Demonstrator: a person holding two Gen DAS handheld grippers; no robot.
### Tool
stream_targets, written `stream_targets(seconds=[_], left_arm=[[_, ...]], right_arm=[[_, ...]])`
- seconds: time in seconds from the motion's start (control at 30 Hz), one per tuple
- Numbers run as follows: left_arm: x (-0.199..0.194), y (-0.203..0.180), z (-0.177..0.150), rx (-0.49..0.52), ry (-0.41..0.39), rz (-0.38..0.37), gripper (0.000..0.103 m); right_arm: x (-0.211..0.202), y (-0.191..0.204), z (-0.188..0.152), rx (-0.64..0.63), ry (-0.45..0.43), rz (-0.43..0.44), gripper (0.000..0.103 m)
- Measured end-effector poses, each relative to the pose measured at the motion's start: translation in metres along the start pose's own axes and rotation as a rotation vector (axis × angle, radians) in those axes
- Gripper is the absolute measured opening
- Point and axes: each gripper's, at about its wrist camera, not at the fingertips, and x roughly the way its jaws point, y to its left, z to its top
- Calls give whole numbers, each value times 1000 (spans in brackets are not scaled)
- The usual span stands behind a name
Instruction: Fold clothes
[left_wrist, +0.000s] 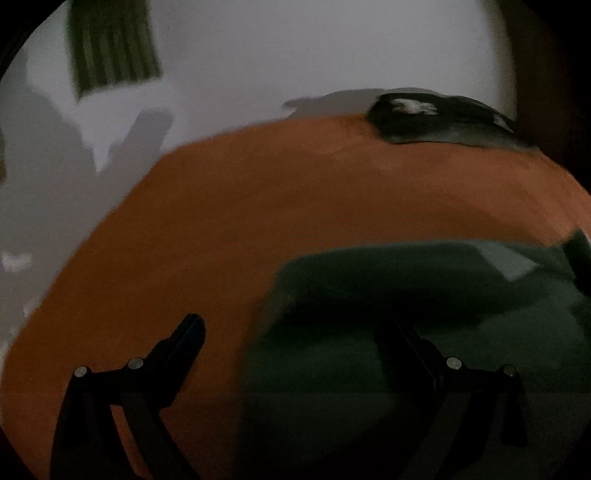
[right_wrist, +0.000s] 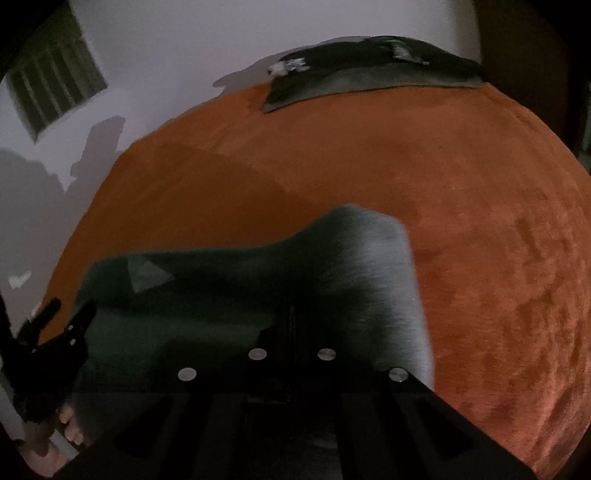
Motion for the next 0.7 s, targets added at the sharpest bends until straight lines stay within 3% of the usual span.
stream_targets(seconds=[0.1,0.2,0.27,0.43,0.53,0.63,0.7], left_arm=[[13,24,-2,-82,76,-25,103],[21,36,-4,-140,139,-111,102],[17,39,-4,-154,148,-117,102],[-12,40,-8,-165,185,-81,102],[-42,32,-13,-174,183,-169,102],[-80,7,-17,-112,127,-249,102],[-98,-17,-17,-16,104,-298,102]], right_arm=[[-22,-16,-4,70,-70,-72,0],[5,-30,-12,61,71,-61,0],[7,-33,-12,64,80,-57,0],[-35,-21,-10,75,14,-50,0],[-62,-3,-17,41,1,-23,1],[-86,26,-36,-26,-7,10,1],[-92,46,-44,-76,-11,31,1]])
